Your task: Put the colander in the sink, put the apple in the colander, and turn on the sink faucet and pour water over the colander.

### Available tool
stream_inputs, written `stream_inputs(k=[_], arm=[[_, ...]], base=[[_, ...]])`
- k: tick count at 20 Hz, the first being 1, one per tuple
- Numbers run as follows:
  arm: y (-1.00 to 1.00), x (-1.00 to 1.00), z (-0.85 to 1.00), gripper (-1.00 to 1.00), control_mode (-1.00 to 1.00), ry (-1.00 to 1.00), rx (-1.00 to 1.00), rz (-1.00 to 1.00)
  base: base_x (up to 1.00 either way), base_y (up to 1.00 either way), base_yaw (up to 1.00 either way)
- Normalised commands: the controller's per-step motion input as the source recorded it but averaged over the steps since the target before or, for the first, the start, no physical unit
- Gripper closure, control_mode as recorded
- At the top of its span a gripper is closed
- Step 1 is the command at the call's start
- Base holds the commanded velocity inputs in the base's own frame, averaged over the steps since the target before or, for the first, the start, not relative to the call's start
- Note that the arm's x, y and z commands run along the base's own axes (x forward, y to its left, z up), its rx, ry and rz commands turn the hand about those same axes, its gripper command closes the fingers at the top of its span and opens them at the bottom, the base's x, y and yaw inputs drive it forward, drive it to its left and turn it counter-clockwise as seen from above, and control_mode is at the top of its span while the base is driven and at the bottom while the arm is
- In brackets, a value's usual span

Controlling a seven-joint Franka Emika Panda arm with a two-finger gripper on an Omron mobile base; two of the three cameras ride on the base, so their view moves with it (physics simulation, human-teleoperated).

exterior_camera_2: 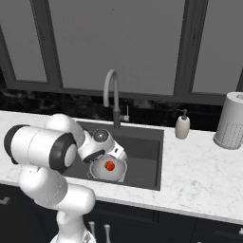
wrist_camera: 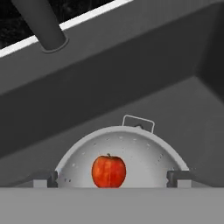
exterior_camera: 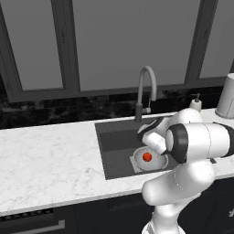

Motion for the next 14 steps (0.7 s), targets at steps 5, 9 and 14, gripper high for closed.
stream_inputs(k=[5, 9, 14], arm=[[-0.25, -0.08, 0.62, -1.00, -1.00, -0.10, 0.00, 0.03], [-0.18, -0.14, 0.53, -1.00, -1.00, -0.08, -0.03, 0.06], [-0.12, -0.08, 0.54, -1.00, -1.00, -0.05, -0.07, 0.09]], base=[[0.00, 0.00, 0.00], [0.00, 0.00, 0.00], [0.00, 0.00, 0.00]])
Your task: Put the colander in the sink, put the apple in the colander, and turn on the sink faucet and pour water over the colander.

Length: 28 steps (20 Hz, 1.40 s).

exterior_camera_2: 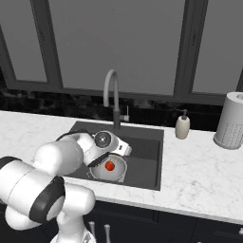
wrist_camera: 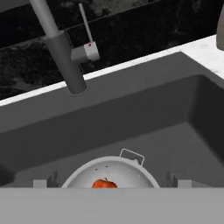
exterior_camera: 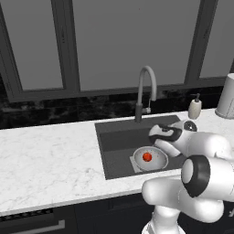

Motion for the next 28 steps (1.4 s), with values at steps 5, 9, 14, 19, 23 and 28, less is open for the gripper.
stream_inputs(k=[5, 9, 14, 19, 23, 28], arm=[[-0.11, 0.00, 0.65, -1.00, -1.00, -0.07, -0.06, 0.14], [-0.11, 0.00, 0.45, -1.00, -1.00, -0.06, -0.04, 0.22], [-0.11, 0.00, 0.12, -1.00, -1.00, -0.03, 0.00, 0.28], [-0.06, 0.00, 0.00, -1.00, -1.00, 0.00, -0.02, 0.21], [-0.24, 0.00, -0.13, -1.00, -1.00, 0.00, 0.00, 0.00], [-0.04, -0.17, -0.05, -1.00, -1.00, -0.01, 0.00, 0.05]], base=[[0.00, 0.00, 0.00], [0.00, 0.00, 0.00], [0.00, 0.00, 0.00], [0.00, 0.00, 0.00], [0.00, 0.00, 0.00], [0.00, 0.00, 0.00]])
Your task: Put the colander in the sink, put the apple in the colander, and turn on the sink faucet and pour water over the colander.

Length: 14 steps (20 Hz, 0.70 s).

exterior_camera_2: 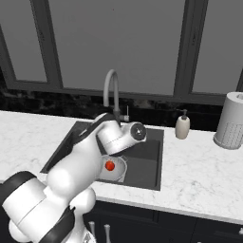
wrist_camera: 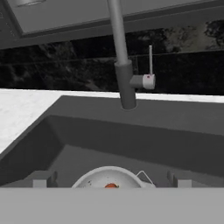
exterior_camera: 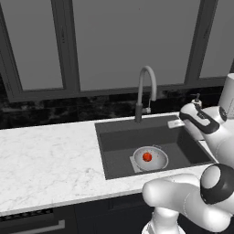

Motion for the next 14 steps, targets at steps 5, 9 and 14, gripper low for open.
stream_inputs(k=[5, 9, 14], arm=[[0.00, -0.09, -0.13, -1.00, -1.00, -0.26, -0.08, 0.17], [0.00, 0.00, 0.00, -1.00, -1.00, -0.21, -0.12, 0.23], [0.01, 0.03, 0.00, -1.00, -1.00, -0.18, -0.09, 0.19]], base=[[0.00, 0.00, 0.00], [0.00, 0.00, 0.00], [0.00, 0.00, 0.00]])
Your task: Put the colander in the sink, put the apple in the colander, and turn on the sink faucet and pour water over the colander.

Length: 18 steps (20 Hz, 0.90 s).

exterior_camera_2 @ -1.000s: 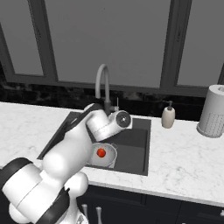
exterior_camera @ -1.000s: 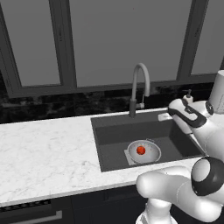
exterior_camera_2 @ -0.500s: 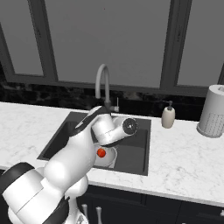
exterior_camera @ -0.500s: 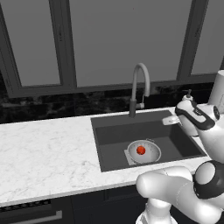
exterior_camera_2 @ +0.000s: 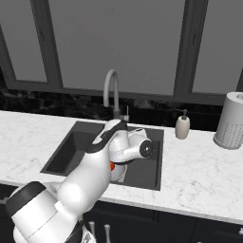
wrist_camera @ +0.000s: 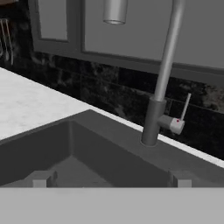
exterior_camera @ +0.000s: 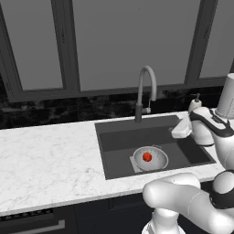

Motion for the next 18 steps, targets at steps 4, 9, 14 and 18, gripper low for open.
stream_inputs(k=[4, 9, 14, 18], arm=[[0.08, 0.11, 0.01, -1.00, -1.00, -0.13, -0.04, 0.02], [0.11, 0.05, 0.03, -1.00, -1.00, -0.14, -0.03, 0.00], [0.21, 0.12, 0.14, -1.00, -1.00, -0.04, 0.00, -0.04], [0.03, 0.12, 0.31, -1.00, -1.00, 0.00, 0.00, -0.06]], base=[[0.00, 0.00, 0.00], [0.00, 0.00, 0.00], [0.00, 0.00, 0.00], [0.00, 0.00, 0.00]])
